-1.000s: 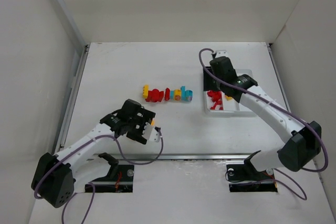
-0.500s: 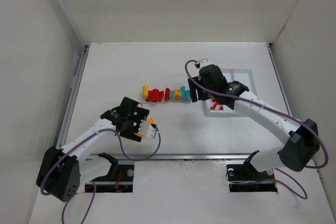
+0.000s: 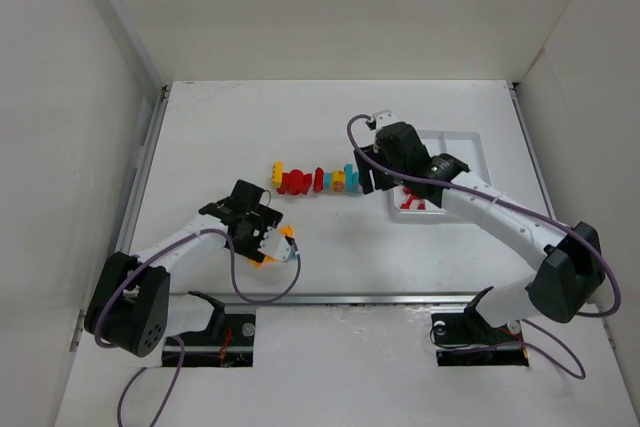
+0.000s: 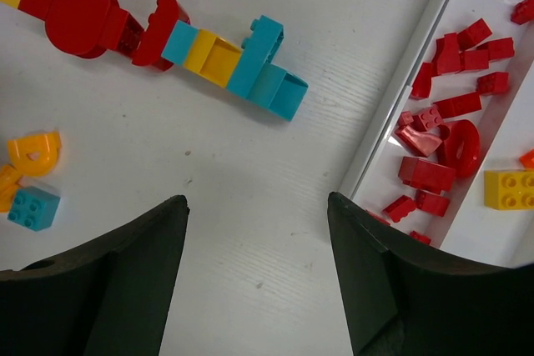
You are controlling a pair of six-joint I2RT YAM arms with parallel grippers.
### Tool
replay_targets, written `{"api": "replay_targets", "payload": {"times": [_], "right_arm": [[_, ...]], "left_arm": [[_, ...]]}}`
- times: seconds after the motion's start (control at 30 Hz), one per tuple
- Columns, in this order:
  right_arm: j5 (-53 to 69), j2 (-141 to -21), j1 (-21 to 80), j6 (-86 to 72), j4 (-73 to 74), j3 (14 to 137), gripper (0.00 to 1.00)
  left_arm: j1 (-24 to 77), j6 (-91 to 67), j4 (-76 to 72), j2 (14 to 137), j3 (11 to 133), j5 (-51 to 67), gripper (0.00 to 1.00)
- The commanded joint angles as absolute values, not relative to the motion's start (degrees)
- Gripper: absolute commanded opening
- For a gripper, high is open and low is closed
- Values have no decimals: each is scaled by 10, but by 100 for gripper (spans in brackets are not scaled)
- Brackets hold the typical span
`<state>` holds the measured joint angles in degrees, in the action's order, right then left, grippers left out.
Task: Sort the legos into containers by color
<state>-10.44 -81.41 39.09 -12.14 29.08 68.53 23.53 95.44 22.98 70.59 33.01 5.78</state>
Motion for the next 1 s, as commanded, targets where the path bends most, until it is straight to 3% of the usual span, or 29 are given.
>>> {"api": "replay_targets", "payload": {"times": [0.0,0.13,0.3,0.37,0.57,0.73,0.97], "right_arm": [[-99,-823,395,-112,262,690,73],[-105,-834,395,-106,267,695,73],[-105,-840,395,-106,272,707,73],[-105,-845,395,-106,272,712,73],[-116,-851,395,-112,272,729,73],[-128,-846,395,-119,278,750,73],[-120,-763,269,-218,283,730,76]], "left_arm": [[233,1021,256,716,337,76,72],[233,1052,256,736,331,76,56],[233,1043,250,736,331,81,10],[233,1037,250,736,331,76,2],[233,961,250,730,370,97,0],[228,867,268,730,470,161,0],[234,689,255,741,627,344,0]]}}
